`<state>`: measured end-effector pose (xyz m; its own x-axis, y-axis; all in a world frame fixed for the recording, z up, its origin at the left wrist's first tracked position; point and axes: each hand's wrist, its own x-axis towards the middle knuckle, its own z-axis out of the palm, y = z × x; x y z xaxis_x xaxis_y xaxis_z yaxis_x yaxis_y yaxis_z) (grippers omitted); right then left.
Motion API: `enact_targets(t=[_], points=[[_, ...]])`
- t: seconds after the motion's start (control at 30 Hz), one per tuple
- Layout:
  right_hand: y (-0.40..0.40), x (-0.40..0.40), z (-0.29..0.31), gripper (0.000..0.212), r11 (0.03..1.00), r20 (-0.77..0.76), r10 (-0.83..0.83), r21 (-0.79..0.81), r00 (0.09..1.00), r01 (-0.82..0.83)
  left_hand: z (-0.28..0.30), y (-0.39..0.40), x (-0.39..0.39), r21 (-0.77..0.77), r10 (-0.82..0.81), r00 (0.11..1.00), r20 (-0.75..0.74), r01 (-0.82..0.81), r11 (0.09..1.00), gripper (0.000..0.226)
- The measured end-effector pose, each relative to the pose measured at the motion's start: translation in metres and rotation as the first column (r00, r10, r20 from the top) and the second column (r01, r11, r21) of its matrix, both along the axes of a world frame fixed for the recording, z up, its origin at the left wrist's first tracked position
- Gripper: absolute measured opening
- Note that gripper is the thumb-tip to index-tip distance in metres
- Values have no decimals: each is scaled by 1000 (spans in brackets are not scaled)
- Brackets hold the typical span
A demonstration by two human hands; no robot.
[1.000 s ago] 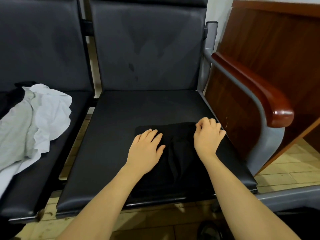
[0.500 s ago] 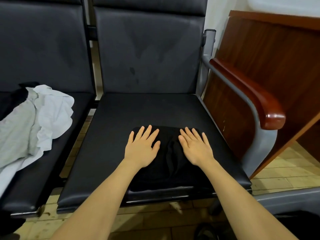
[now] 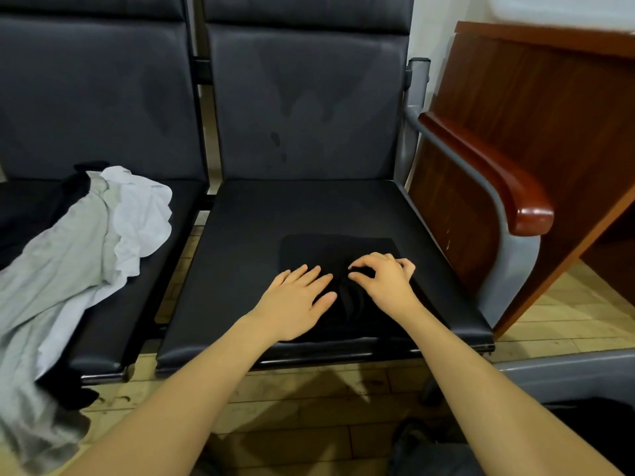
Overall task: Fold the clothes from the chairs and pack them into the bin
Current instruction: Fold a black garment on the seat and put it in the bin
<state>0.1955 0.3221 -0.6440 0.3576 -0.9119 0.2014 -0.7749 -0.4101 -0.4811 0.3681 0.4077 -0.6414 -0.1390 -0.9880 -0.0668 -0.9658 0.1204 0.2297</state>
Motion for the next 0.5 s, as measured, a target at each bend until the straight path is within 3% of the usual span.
enact_targets(t=[0.2,0.3,0.37,0.43,0.5], points=[[19,-38,27,10,1000,322,7,-17,947,-2,10,1,-25,14,-34,988,-151,37,999,53],[26,-63,29,5,995,305,-4,-94,952,34,14,4,-40,21,-37,925,-378,49,999,49],[32,-74,28,26,991,277,-25,-118,961,60,16,8,-48,45,-24,827,-562,60,997,46],[36,-77,28,41,980,217,-56,-174,975,95,17,11,-55,30,-20,771,-636,51,998,42],[36,-72,27,32,957,145,-60,-275,988,98,18,11,-59,-29,-12,786,-618,-7,1000,39]])
